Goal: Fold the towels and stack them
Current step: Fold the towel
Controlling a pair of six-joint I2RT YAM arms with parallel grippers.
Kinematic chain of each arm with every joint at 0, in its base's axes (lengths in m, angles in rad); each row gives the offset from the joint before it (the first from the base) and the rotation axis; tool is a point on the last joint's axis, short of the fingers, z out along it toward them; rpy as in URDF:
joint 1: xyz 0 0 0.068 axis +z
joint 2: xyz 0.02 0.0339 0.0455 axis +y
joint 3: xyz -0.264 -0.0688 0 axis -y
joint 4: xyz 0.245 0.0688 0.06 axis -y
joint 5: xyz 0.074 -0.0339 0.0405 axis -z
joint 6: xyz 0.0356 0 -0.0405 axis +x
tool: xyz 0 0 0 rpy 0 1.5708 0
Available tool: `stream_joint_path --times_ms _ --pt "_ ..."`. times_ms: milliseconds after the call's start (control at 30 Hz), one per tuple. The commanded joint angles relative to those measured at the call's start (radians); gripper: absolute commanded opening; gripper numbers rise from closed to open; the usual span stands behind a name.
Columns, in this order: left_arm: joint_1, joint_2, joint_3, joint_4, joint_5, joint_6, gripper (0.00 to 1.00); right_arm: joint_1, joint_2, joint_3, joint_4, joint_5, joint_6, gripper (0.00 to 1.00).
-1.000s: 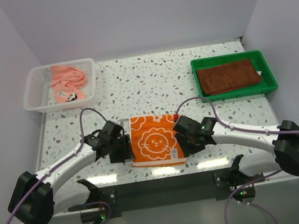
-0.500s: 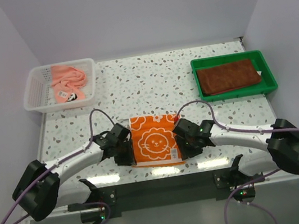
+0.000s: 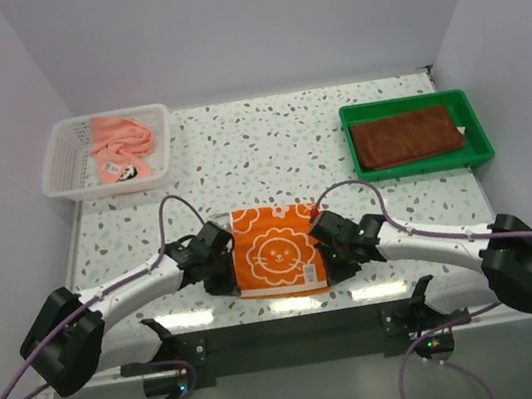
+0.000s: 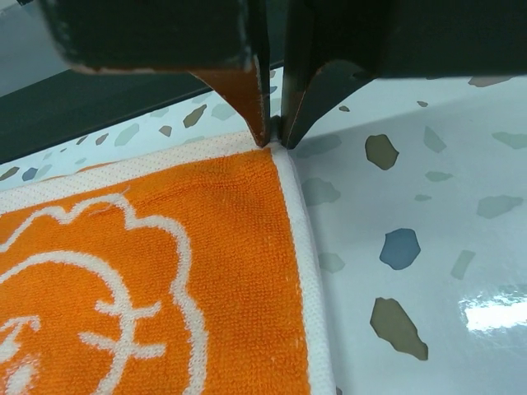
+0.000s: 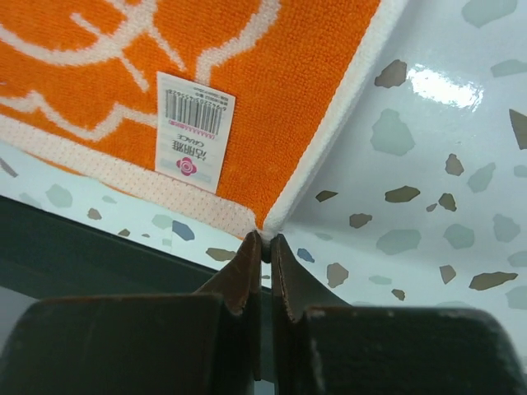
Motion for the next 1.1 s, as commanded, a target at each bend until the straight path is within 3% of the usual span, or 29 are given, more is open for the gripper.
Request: stream_joint_path --times_ms 0,667,1067 --pt "-0.008 -0.032 -0.01 -0.015 -0.022 -0.017 0.1 -0.003 -0.032 0.05 -0.047 0.001 -0.021 0.0" --pt "-0.007 -0.114 -0.036 -0.042 -0.031 -0.048 0.12 -0.001 -0.109 0.082 -0.142 -0.106 -0.064 0.0" --pt "-0.007 -0.128 -0.093 -0.027 -0.027 -0.078 0.11 0.011 0.077 -0.09 0.046 -0.272 -0.113 0.0"
